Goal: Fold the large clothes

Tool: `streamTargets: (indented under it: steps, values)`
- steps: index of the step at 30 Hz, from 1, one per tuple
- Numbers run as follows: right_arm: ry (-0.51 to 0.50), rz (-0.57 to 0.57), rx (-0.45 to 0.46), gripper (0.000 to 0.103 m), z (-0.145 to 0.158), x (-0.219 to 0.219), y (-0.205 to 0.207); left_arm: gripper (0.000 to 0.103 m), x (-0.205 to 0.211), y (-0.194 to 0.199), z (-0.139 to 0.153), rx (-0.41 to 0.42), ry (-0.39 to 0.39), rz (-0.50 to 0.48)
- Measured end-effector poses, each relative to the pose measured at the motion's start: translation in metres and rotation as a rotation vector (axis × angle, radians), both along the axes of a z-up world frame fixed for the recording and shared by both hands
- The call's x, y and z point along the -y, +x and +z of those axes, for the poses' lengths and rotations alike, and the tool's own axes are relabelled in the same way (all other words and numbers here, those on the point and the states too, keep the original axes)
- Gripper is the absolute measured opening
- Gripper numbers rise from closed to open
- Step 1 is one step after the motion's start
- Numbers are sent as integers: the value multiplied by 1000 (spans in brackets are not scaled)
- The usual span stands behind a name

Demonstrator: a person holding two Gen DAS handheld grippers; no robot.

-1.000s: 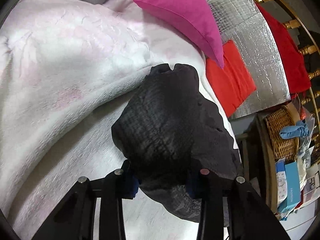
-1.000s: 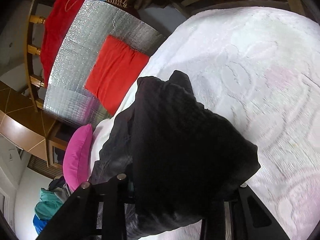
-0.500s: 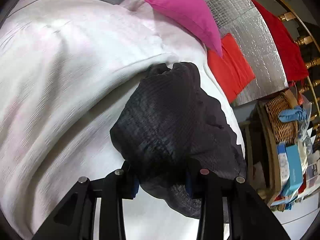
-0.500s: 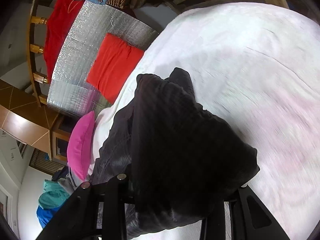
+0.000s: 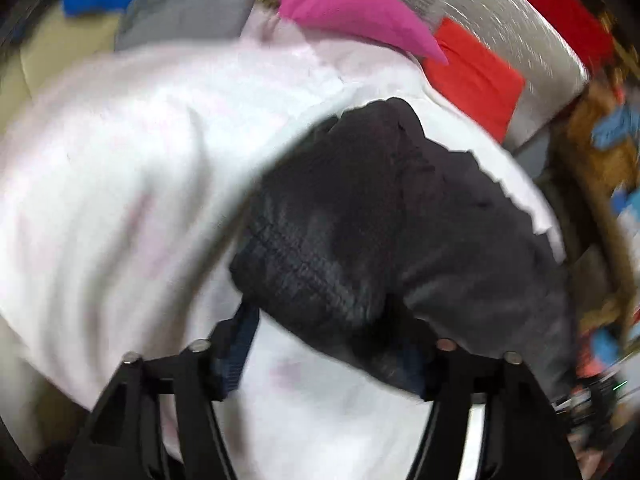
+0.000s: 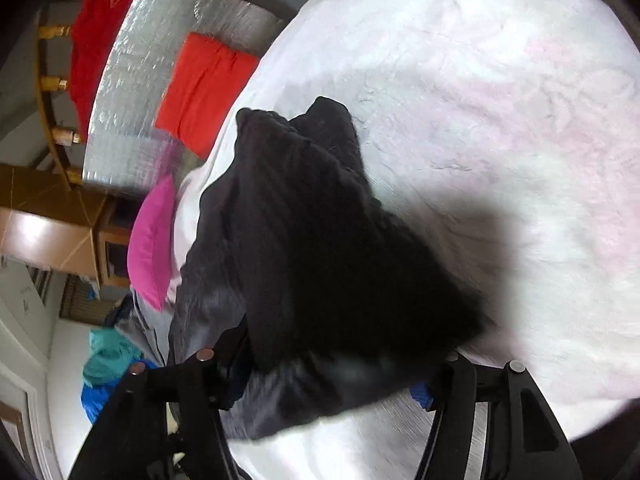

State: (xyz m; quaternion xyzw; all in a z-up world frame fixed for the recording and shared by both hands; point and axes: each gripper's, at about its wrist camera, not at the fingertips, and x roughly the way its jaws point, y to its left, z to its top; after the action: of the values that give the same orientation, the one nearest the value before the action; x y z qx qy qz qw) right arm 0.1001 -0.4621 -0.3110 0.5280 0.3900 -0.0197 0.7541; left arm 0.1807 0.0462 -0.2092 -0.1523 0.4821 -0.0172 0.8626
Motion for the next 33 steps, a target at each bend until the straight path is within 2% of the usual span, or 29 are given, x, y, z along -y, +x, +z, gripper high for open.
streamTargets:
  steps: [3, 5, 8, 10, 12, 16, 19, 27, 30, 33]
  values:
    - [-38, 64, -21, 70, 10, 8, -16, 70, 7, -18, 23, 80, 167, -43]
    - [-101, 98, -31, 70, 20, 19, -31, 70, 4, -29, 35, 128, 258, -51]
    - [-203, 85, -30, 72, 39, 36, -50, 71, -1, -36, 51, 189, 343, -52]
    - [-230, 61, -9, 78, 51, 50, -55, 71, -5, -37, 58, 209, 371, -53]
    - [-234, 33, 8, 79, 59, 60, -50, 72, -3, -33, 64, 227, 392, -62]
    - [-238, 73, 17, 80, 66, 55, -13, 72, 1, -27, 71, 238, 417, -84]
    - [-229, 132, -8, 80, 56, 47, 19, 72, 6, -15, 71, 239, 428, -97]
    - [-169, 164, -82, 80, 17, 52, 67, 72, 13, 18, 62, 208, 444, -123]
    - [-110, 173, -87, 85, 3, 55, 74, 72, 15, 32, 54, 177, 436, -137]
    - [-76, 188, -60, 92, 1, 56, 78, 72, 15, 50, 42, 117, 376, -172]
